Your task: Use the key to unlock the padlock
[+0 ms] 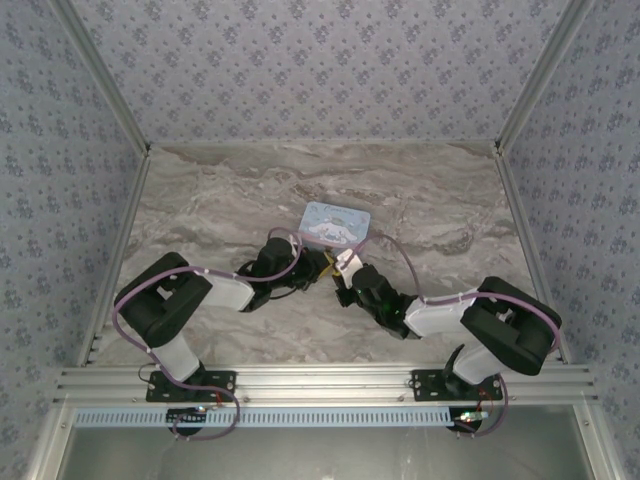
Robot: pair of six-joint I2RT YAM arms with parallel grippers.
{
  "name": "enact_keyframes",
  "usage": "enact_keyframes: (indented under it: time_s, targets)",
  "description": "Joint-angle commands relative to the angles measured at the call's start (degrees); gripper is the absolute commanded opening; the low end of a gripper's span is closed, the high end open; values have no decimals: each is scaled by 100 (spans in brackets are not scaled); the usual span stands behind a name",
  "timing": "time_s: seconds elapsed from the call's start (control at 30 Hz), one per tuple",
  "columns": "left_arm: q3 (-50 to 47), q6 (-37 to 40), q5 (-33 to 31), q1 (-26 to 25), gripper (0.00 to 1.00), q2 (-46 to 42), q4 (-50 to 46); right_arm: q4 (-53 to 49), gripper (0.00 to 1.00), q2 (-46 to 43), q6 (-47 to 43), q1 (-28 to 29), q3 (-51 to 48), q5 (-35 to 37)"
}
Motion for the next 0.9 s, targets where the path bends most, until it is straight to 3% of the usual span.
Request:
enact_keyframes:
  time_s: [0.0,0.27,0.7,0.87]
  targets:
    - [-69,24,100,-59,19,-292,221,-103,0,-111,724,-104,47,-281]
    - [-107,252,-17,-38,44,-784,-332,43,0,-33,1522,-345,-90,-652]
    - [507,1653,-863,450,72,-2960,-3483,762,0,478,3979,-839,-344,-1701]
    - [673,1911,-1215,610,78,-3438,-4066,1162,0,1009,5076,-886,-363,-1909]
